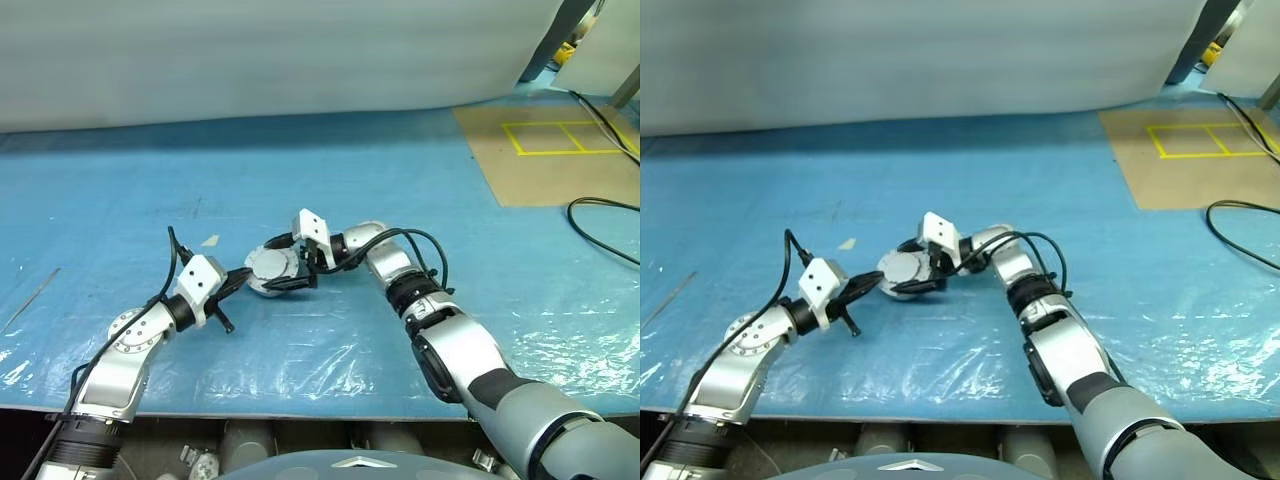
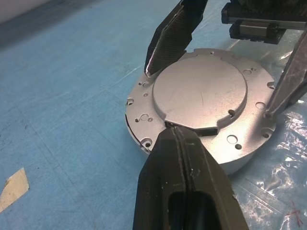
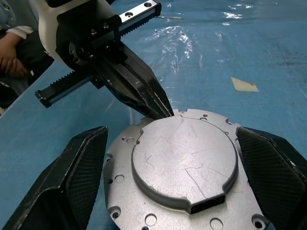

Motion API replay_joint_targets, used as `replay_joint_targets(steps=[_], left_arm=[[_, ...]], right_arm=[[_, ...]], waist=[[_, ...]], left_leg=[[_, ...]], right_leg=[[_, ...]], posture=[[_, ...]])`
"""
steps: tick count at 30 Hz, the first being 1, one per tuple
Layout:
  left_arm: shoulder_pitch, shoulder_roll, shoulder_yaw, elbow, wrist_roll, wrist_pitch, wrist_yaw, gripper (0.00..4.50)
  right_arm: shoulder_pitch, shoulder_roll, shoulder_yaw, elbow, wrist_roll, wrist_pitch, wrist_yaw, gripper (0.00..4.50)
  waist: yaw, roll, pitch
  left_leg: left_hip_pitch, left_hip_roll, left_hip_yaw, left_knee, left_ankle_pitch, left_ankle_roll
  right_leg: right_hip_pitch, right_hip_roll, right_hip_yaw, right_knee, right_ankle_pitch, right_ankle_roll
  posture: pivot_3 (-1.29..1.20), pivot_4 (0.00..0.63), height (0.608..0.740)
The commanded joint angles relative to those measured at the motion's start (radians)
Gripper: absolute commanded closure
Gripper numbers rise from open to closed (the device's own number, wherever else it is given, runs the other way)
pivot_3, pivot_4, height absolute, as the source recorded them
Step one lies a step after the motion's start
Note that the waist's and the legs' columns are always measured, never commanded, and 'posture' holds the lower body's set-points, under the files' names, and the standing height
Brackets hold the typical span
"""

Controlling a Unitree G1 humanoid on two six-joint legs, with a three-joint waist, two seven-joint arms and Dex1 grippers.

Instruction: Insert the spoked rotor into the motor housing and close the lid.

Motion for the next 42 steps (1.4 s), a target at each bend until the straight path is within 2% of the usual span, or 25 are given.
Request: replay_joint_targets(steps=[1,6,11,14,18,21,25,28,30,32,39,42], left_arm=[[0.043,0.005,-0.027,0.012,0.011,0.024,-0.014,4.5],[0.076,-0.003,-0.028,-0.029,-0.009,0.018,-0.018,4.5],[0.095,-0.003,-0.027,-0.054,-0.022,0.021,-0.016,4.5],[0.098,0.0,-0.024,-0.059,-0.024,0.023,-0.014,4.5],[0.095,0.002,-0.021,-0.06,-0.026,0.024,-0.015,4.5],[0.094,0.002,-0.021,-0.06,-0.026,0.023,-0.015,4.5],[0.09,0.004,-0.017,-0.056,-0.026,0.023,-0.017,4.5],[0.087,0.005,-0.012,-0.052,-0.024,0.021,-0.017,4.5],[0.086,0.006,-0.009,-0.05,-0.023,0.02,-0.017,4.5],[0.084,0.004,-0.007,-0.047,-0.02,0.017,-0.017,4.5],[0.076,-0.004,0.003,-0.035,-0.012,0.0,-0.002,4.5],[0.076,-0.006,0.004,-0.033,-0.01,-0.005,0.002,4.5]], right_arm=[[0.024,-0.001,-0.04,-0.072,0.057,0.118,-0.029,0.01],[0.091,-0.001,-0.085,-0.171,0.083,0.307,-0.174,0.01],[0.129,-0.024,-0.052,-0.269,0.102,0.595,-0.183,0.01],[0.098,-0.016,-0.074,-0.251,0.125,0.804,-0.254,0.01],[0.076,0.002,-0.09,-0.274,0.211,1.086,-0.263,0.01],[0.056,0.029,-0.152,-0.265,0.282,1.233,-0.307,0.01],[0.05,0.047,-0.193,-0.251,0.332,1.31,-0.335,0.94],[0.042,0.057,-0.246,-0.226,0.367,1.355,-0.354,1.99],[0.039,0.058,-0.267,-0.223,0.39,1.382,-0.361,2.43],[0.036,0.061,-0.288,-0.221,0.411,1.406,-0.378,2.62],[0.049,0.072,-0.316,-0.218,0.429,1.419,-0.458,2.64],[0.05,0.091,-0.378,-0.202,0.455,1.427,-0.513,2.64]], waist=[[0.0,0.0,0.0],[0.003,-0.002,0.001],[0.002,-0.002,0.001],[0.001,-0.002,0.001],[0.002,-0.003,0.001],[0.002,-0.003,0.001],[0.002,-0.003,0.001],[-0.002,-0.003,0.001],[0.0,-0.003,0.001],[0.0,-0.003,0.001],[-0.001,-0.003,0.001],[-0.002,-0.003,0.001]], left_leg=[[0.0,0.0,0.0,0.0,0.0,0.0],[-0.001,0.0,0.0,0.0,0.0,0.0],[-0.001,0.0,0.0,0.0,0.0,-0.001],[0.0,0.0,0.0,0.0,0.0,-0.001],[0.002,0.0,0.0,-0.001,0.001,-0.003],[0.002,0.0,0.0,-0.002,0.002,-0.005],[0.001,0.0,0.0,-0.002,0.002,-0.005],[0.001,0.0,0.0,-0.003,0.002,-0.006],[0.001,0.0,0.0,-0.003,0.002,-0.006],[0.001,0.0,0.0,-0.003,0.002,-0.006],[0.001,0.0,0.0,-0.003,0.002,-0.007],[0.001,0.0,0.0,-0.003,0.002,-0.007]], right_leg=[[0.0,0.0,0.0,0.0,0.0,0.0],[0.0,0.0,0.0,-0.001,0.0,0.0],[-0.001,0.001,-0.001,-0.001,0.0,0.0],[0.0,0.001,0.0,-0.001,0.0,0.0],[0.001,0.001,0.0,-0.001,0.0,0.0],[0.001,0.001,0.0,-0.002,0.0,0.0],[0.001,0.001,0.0,-0.003,0.0,0.001],[0.001,0.001,0.0,-0.003,0.0,0.001],[0.001,0.002,0.0,-0.002,0.0,0.001],[0.001,0.002,0.0,-0.001,0.0,0.001],[0.001,0.002,0.0,-0.002,0.0,0.001],[0.002,0.002,0.0,-0.001,0.0,0.001]], posture=[[0.0,0.15,0.74],[0.0,0.15,0.74],[0.0,0.15,0.74],[0.0,0.15,0.74],[0.0,0.15,0.74],[0.0,0.15,0.74],[0.0,0.15,0.74],[0.0,0.15,0.74],[0.0,0.15,0.74],[0.0,0.15,0.74],[0.0,0.15,0.74],[0.0,0.15,0.74]])
